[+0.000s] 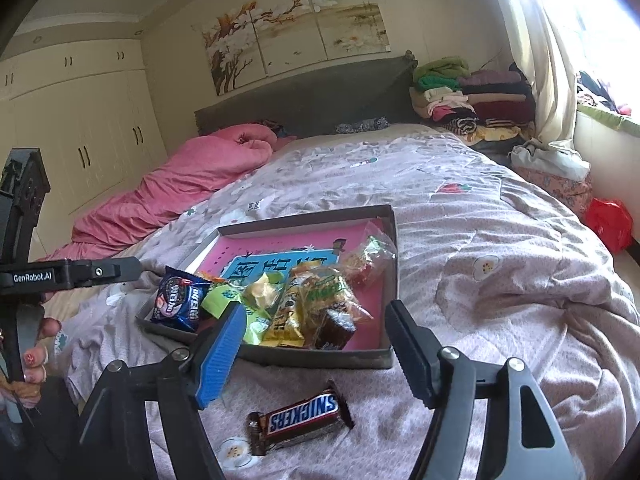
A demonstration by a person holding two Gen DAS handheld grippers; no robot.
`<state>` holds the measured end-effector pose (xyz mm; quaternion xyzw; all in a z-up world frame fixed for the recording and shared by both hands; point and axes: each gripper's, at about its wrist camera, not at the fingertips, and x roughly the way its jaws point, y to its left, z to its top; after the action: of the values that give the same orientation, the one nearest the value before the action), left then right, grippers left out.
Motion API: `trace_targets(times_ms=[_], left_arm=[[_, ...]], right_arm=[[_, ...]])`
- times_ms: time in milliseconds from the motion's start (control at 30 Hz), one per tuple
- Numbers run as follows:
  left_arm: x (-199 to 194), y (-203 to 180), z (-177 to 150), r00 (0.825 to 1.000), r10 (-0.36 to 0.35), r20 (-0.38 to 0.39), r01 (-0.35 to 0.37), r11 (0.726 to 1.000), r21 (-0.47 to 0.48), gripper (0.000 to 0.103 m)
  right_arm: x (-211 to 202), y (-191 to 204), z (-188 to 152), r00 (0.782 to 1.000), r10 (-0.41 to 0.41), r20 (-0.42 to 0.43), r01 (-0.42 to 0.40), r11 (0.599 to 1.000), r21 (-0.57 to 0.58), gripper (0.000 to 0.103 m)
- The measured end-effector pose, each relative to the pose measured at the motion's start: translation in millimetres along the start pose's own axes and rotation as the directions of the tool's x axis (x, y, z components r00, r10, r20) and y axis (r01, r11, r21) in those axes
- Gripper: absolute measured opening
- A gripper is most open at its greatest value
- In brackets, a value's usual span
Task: Organize snacks
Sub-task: 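Withdraw both open tools from the tray toward the Snickers bar and round pastry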
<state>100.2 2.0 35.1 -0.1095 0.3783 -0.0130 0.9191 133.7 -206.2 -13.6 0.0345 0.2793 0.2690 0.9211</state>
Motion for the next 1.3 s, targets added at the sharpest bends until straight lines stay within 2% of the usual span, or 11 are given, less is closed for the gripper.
trace_targets(times_ms=[167, 400, 800, 1100, 1300], left_arm=[[2.6, -11.0, -8.1, 0.999, -0.017, -0.034, 0.018, 1.0, 0.025, 0.073], [11.1, -23.9, -18.9, 0.995, -0.018, -0.094, 0.024, 0.997, 0.071, 0.073], [13.1, -31.0, -24.2, 0.992, -0.026, -0.122, 0.039, 0.994, 0.099, 0.073], [22.4, -34.7, -34.2, 0.985, -0.044, -0.167, 0.062, 0.993, 0.105, 0.073], [29.2, -36.6, -40.7, 0.98, -0.048, -0.195, 0.071, 0.991, 0.113, 0.073]], right_arm=[[-5.9, 6.9, -0.2, 1.0, -0.003, 0.007, 0.003, 1.0, -0.002, 0.071], [-11.4, 10.7, -7.7, 1.0, -0.004, -0.026, 0.005, 1.0, 0.028, 0.071], [-15.7, 6.4, -17.1, 0.997, -0.018, -0.07, 0.023, 0.997, 0.073, 0.071], [-12.3, 8.5, -26.5, 0.99, -0.007, -0.139, 0.022, 0.994, 0.107, 0.071], [-5.0, 6.2, -36.7, 0.977, 0.023, -0.213, 0.007, 0.99, 0.14, 0.071]])
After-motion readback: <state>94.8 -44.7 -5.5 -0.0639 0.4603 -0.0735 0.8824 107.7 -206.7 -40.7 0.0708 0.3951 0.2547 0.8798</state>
